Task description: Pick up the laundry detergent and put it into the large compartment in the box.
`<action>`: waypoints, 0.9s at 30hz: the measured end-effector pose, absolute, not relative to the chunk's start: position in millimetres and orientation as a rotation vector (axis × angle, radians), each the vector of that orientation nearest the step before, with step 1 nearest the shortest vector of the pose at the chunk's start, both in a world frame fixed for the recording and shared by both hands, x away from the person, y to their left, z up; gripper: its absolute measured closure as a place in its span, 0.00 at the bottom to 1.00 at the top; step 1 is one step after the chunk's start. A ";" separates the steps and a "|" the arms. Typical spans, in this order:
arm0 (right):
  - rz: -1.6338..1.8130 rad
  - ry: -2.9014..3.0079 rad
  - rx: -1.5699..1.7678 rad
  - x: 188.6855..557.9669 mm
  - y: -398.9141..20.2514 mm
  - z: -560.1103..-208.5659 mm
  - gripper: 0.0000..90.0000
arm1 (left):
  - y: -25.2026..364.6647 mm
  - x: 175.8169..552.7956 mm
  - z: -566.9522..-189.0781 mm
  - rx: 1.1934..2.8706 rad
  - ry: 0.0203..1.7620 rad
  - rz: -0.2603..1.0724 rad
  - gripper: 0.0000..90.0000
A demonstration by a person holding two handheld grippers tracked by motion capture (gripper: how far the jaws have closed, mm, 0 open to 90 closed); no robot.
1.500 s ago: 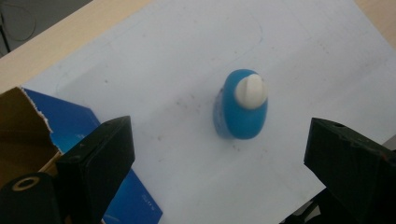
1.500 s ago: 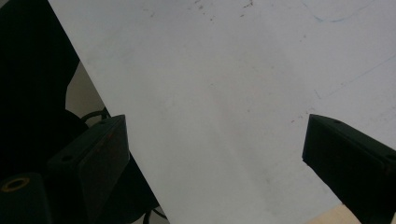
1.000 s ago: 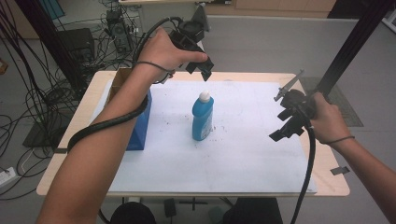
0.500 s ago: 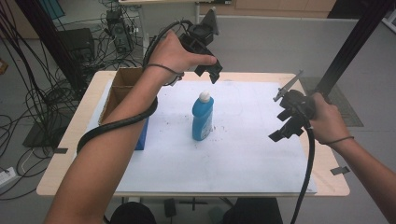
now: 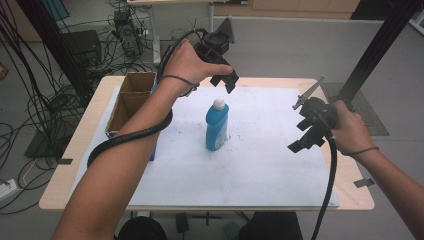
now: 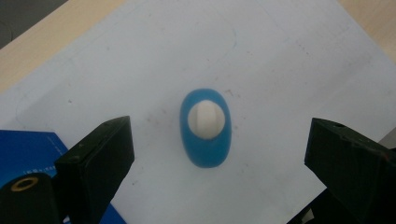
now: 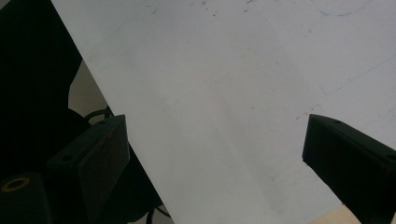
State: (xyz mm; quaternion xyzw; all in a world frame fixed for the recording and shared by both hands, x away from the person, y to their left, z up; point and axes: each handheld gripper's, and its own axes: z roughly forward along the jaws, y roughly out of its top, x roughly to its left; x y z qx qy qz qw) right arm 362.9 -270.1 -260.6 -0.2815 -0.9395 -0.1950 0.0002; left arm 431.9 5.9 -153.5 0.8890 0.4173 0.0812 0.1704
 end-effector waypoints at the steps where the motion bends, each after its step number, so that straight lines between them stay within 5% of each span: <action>1: -0.613 -2.951 -0.884 362.9 -270.1 -260.6 0.08 | 5.9 431.9 -153.5 2.525 1.185 0.231 0.09; 27: -0.599 -2.931 -0.890 365.1 -269.6 -267.1 0.08 | -1.3 440.2 -187.6 2.524 1.233 0.231 0.09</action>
